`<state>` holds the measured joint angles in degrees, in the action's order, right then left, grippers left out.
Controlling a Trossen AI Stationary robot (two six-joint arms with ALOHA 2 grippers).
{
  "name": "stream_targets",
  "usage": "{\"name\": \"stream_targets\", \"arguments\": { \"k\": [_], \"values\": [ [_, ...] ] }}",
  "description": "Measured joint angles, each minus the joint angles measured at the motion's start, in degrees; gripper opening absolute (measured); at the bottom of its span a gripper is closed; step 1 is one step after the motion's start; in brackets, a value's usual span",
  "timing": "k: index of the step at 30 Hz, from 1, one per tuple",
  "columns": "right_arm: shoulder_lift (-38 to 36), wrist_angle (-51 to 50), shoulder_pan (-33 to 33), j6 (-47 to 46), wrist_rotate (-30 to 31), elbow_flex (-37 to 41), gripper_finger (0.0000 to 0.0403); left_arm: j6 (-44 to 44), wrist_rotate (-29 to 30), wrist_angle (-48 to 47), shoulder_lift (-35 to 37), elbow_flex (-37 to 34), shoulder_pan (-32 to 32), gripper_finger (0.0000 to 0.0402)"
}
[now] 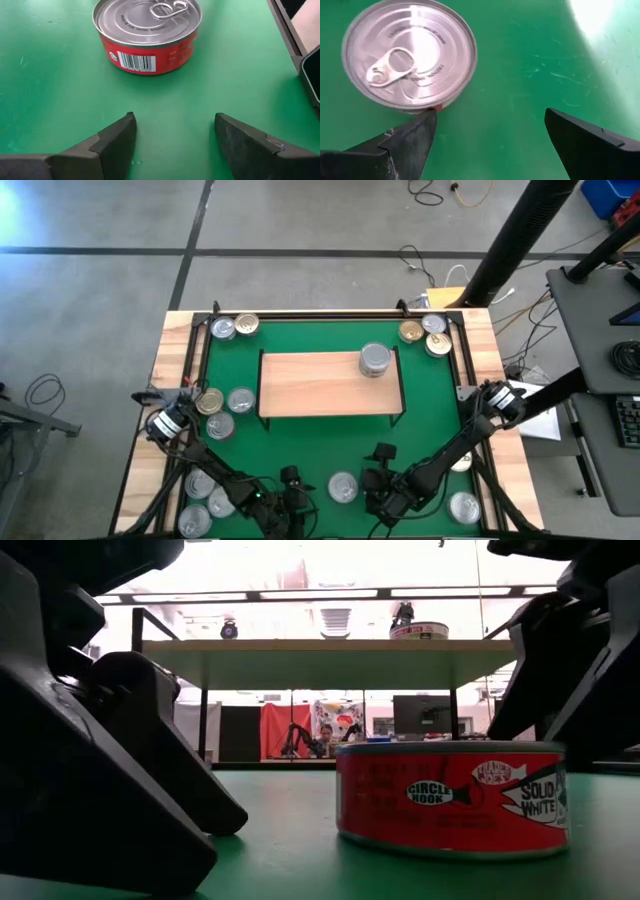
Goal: Stack canned seafood by type on shelf
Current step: Put the bottom right red tuna can on the shelf
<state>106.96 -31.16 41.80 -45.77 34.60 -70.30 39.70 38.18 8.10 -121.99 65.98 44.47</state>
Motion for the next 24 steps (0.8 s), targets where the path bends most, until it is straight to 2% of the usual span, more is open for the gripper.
{"name": "stream_targets", "arguments": {
  "k": [6,17,24],
  "values": [
    [0.00,0.61,-0.11,0.85,-0.06,0.00,0.0364,-0.51,-0.75,0.12,0.07,0.00,-0.85,0.0255],
    [0.00,0.63,-0.44,2.26,-0.21,0.00,0.0364,-0.38,0.16,0.48,-0.02,-0.01,-1.84,0.0328],
    [0.00,0.78,-0.46,2.53,-0.50,0.00,0.0364,-4.08,3.04,3.58,-0.65,-0.20,-2.08,0.0350]
  ]
}}
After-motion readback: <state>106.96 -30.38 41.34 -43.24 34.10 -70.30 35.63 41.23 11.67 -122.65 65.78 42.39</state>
